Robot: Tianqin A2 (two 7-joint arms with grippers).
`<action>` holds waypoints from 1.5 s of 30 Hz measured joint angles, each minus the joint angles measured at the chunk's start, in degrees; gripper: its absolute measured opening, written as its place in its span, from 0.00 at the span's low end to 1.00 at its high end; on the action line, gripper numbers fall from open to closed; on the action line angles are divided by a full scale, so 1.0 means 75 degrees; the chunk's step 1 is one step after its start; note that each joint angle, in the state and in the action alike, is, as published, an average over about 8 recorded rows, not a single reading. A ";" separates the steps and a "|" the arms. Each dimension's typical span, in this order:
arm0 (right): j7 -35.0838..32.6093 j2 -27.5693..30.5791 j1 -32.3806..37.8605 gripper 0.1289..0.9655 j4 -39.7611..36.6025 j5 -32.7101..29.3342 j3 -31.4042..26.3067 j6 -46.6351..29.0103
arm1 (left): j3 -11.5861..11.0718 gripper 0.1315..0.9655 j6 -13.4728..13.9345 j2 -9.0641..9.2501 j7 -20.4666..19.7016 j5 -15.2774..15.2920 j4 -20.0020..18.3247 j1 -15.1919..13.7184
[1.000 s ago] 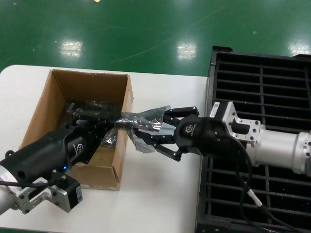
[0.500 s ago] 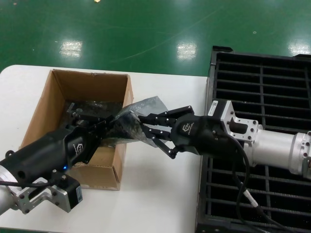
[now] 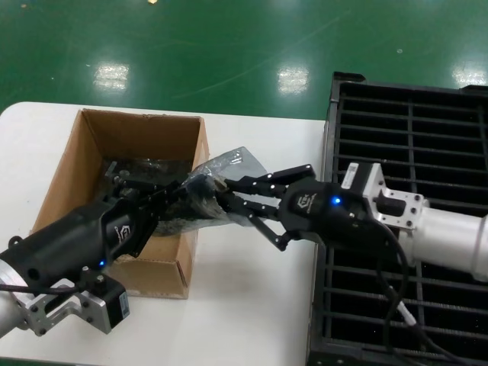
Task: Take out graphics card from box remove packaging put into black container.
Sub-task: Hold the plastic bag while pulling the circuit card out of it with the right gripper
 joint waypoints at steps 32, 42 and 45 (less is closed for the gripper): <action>-0.0120 0.1402 -0.1372 0.05 0.2691 0.0126 0.1200 0.1224 | 0.0000 0.01 0.0000 0.0000 0.0000 0.0000 0.0000 0.0000; -0.0149 0.1742 -0.1829 0.05 0.3369 0.0219 0.1696 0.1738 | 0.0000 0.01 0.0000 0.0000 0.0000 0.0000 0.0000 0.0000; -0.0188 0.1896 -0.1996 0.05 0.3590 0.0258 0.1935 0.1917 | 0.0000 0.01 0.0000 0.0000 0.0000 0.0000 0.0000 0.0000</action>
